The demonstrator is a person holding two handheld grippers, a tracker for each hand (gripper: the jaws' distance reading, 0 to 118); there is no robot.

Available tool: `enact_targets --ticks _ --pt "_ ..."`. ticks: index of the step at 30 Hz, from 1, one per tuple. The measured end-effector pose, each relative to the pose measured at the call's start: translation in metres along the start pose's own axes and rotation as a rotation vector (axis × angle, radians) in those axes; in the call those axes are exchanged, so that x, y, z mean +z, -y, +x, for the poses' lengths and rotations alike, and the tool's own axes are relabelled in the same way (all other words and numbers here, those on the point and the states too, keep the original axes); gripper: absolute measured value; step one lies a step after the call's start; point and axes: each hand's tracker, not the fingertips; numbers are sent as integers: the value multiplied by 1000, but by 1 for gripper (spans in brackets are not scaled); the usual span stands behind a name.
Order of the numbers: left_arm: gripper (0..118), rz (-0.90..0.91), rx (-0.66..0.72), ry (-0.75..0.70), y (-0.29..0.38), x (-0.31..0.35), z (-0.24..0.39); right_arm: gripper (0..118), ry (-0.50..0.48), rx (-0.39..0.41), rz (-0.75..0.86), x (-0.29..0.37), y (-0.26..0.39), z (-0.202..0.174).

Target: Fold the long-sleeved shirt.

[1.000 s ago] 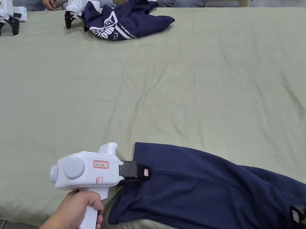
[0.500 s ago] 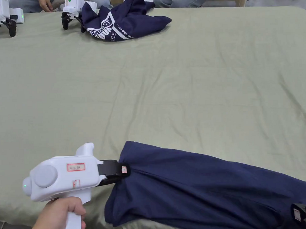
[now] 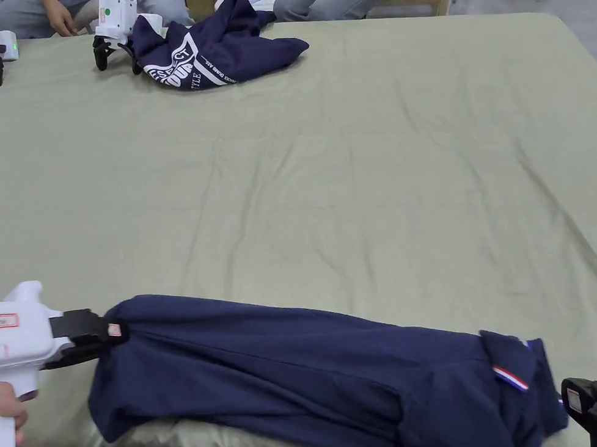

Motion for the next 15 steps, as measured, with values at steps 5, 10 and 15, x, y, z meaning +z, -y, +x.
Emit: enact_targets --ticks 5,10,15 --pt "3 -31 -137 -63 9 20 34 0 -15 -7 5 -2 -3 -1" --pt "3 16 -285 -51 51 19 131 0 -17 2 -5 -5 -4 -4" --pt "3 -35 -435 59 114 -8 230 0 -17 -8 6 3 -4 2"
